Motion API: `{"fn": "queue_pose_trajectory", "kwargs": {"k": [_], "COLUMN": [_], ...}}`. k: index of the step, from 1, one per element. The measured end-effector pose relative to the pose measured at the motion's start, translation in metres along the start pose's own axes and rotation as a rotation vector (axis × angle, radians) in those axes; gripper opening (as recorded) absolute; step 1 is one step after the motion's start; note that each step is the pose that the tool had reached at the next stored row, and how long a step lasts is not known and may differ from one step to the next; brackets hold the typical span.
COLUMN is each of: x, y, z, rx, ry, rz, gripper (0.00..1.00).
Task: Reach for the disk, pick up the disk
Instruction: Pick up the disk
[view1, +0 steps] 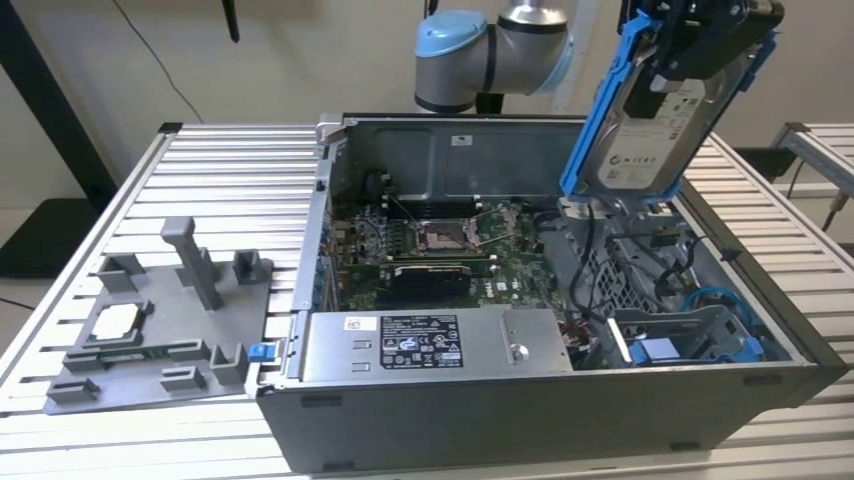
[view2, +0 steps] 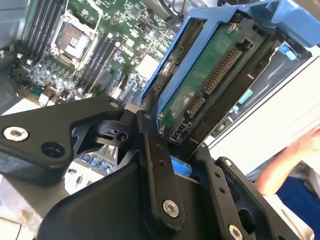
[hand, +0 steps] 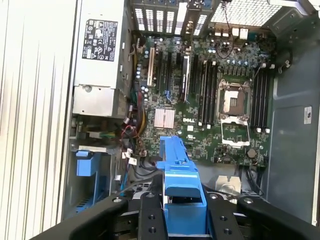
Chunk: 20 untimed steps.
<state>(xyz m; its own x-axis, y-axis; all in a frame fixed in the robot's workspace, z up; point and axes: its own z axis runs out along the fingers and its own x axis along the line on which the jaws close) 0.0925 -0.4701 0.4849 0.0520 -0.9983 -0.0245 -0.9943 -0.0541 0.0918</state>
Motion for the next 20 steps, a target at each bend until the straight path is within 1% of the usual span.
{"fn": "queue_pose_trajectory", "kwargs": {"k": [4, 6, 7, 12, 16, 17, 18, 20], "x": [0.0088, 0.0108, 0.0119, 0.0190, 0.0210, 0.0215, 0.0218, 0.0225], "y": [0.0005, 0.0007, 0.0007, 0.0012, 0.0013, 0.0013, 0.0013, 0.0013], "z": [-0.0001, -0.0010, -0.0013, -0.0023, -0.0026, -0.0026, -0.0027, -0.0027], "rx": [-0.0015, -0.0011, -0.0010, -0.0006, -0.0006, 0.0011, 0.0074, 0.0245], "ry": [-0.0004, -0.0081, -0.0099, -0.0162, -0.0170, -0.0170, -0.0165, -0.0154], "rz": [0.000, -0.001, -0.001, -0.001, -0.002, -0.002, -0.002, -0.003], "gripper": [0.00, 0.00, 0.00, 0.00, 0.00, 0.00, 0.00, 0.00]}}
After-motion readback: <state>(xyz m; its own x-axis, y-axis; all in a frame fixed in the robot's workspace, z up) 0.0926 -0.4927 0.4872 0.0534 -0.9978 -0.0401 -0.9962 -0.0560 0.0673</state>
